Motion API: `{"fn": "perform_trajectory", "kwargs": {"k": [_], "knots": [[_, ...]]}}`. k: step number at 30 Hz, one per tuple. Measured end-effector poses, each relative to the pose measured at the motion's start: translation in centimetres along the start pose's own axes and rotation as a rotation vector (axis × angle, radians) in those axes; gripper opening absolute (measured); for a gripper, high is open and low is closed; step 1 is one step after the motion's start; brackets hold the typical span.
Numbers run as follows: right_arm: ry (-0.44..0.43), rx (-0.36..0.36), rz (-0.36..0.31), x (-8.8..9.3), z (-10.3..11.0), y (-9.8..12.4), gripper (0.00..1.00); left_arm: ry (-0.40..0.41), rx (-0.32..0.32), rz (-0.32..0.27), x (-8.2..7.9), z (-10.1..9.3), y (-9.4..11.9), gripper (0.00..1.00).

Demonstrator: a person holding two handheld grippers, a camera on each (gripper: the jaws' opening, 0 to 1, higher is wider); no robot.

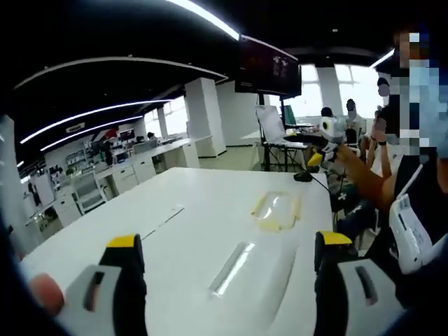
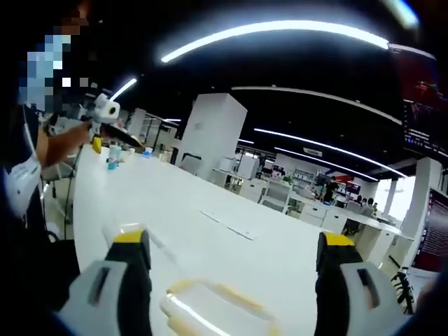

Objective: Snap each plastic latch of the storage box into its locked position after aligning the lid with the box until every specified latch is closed and the lid sits flush.

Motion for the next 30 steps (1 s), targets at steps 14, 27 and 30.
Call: {"fn": "perform_trajectory", "kwargs": {"k": [14,27,30], "knots": [[0.022,0.026,0.002,-0.9,-1.5,1.0,0.98,-0.035,-0.01,0.051,-1.4,1.2,-1.0,0.97],[0.059,0.012,0.047,-0.6,-2.5,1.0,0.98,-0.066,0.0,0.087,-2.6,1.1,-2.7,0.98],[0.067,0.005,0.059,-0.5,-2.6,0.9,0.99,-0.082,-0.005,0.093,-2.8,1.0,-2.9,0.98]]}}
Point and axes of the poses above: the point that each gripper's makers call its tool centre point, and the gripper's own axes: y roughly backward along the fingers, z roughly to its left, x roughly out of its underside, the point moved 2 cm from there along y, roughly backward along the fingers, and after that the axes turned 3 degrees about z, right-handed, at the moved point
